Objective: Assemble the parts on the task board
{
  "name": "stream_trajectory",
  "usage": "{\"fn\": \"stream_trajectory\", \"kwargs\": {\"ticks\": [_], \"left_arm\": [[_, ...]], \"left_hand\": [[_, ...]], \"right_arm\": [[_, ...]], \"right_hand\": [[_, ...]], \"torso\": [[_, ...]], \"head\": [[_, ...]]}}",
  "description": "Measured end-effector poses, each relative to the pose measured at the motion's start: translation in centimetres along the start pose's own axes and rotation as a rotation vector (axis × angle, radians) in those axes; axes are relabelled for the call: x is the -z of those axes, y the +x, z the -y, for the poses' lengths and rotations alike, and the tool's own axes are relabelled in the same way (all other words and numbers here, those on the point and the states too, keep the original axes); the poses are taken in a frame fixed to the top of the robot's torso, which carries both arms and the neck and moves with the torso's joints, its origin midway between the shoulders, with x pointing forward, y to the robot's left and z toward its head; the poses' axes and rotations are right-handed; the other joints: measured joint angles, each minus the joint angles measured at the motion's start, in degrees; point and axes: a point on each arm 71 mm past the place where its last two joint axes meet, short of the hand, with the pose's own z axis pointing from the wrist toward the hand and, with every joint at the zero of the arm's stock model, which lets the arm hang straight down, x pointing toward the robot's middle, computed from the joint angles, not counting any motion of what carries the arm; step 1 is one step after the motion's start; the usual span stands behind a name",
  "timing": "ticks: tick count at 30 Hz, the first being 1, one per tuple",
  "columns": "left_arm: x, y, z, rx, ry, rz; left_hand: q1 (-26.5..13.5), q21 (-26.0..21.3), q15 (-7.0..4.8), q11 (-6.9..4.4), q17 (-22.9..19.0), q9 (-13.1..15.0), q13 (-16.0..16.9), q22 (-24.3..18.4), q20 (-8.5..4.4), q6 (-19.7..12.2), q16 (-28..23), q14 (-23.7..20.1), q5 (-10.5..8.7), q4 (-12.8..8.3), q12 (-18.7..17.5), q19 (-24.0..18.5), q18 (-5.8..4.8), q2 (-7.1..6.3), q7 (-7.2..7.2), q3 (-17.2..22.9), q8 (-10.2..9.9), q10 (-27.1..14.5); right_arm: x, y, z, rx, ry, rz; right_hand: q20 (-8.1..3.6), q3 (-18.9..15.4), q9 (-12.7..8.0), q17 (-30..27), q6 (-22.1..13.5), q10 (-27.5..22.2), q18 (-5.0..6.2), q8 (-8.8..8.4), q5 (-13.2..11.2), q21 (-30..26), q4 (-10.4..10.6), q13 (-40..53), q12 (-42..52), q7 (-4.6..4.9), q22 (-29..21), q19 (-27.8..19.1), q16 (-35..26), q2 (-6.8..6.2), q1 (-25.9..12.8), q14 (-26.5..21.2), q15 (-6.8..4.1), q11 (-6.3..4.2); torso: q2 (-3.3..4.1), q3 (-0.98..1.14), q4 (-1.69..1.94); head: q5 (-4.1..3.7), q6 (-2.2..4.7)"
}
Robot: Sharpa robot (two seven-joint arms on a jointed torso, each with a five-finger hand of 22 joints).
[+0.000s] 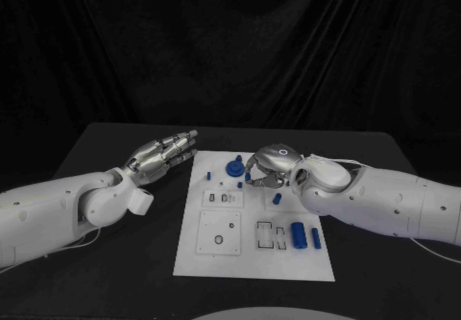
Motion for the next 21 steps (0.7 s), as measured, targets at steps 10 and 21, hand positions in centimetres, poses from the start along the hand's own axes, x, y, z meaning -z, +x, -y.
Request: {"fn": "stream_trajectory", "kwargs": {"ticks": [10, 21], "left_arm": [[0.1, 0.0, 0.0, 0.001, -0.004, 0.000], [0.1, 0.0, -0.1, 0.002, -0.014, -0.001]], "left_hand": [[0.0, 0.0, 0.00, 0.21, 0.0, 0.0, 0.0, 0.0, 0.00, 0.0, 0.0, 0.0, 0.00, 0.0, 0.0, 0.0, 0.00, 0.00, 0.00, 0.0, 0.0, 0.2], [0.2, 0.0, 0.00, 0.21, 0.0, 0.0, 0.1, 0.0, 0.00, 0.2, 0.0, 0.0, 0.00, 0.0, 0.2, 0.0, 0.00, 0.23, 0.20, 0.0, 0.2, 0.2]], "right_arm": [[-0.4, 0.9, -1.7, -0.004, -0.016, -0.032], [-0.7, 1.3, -2.8, -0.007, -0.032, -0.061]], "right_hand": [[0.21, 0.2, 0.0, 0.0, -0.2, 0.1, 0.00, 0.00, 0.4, 0.0, -0.2, 0.0, 0.0, 0.20, 0.0, -0.2, 0.0, 0.00, 0.0, -0.2, 0.21, 0.06], [0.42, 0.2, 0.1, 0.0, -0.2, -0.1, 0.00, -0.01, 0.5, -0.2, -0.2, 0.0, 0.0, 0.20, 0.0, 0.0, 0.0, -0.01, 0.0, 0.0, 0.37, 0.18]], "torso": [[0.00, 0.00, 0.00], [-0.01, 0.00, -0.04]], "head": [[0.35, -0.18], [0.66, -0.60]]}}
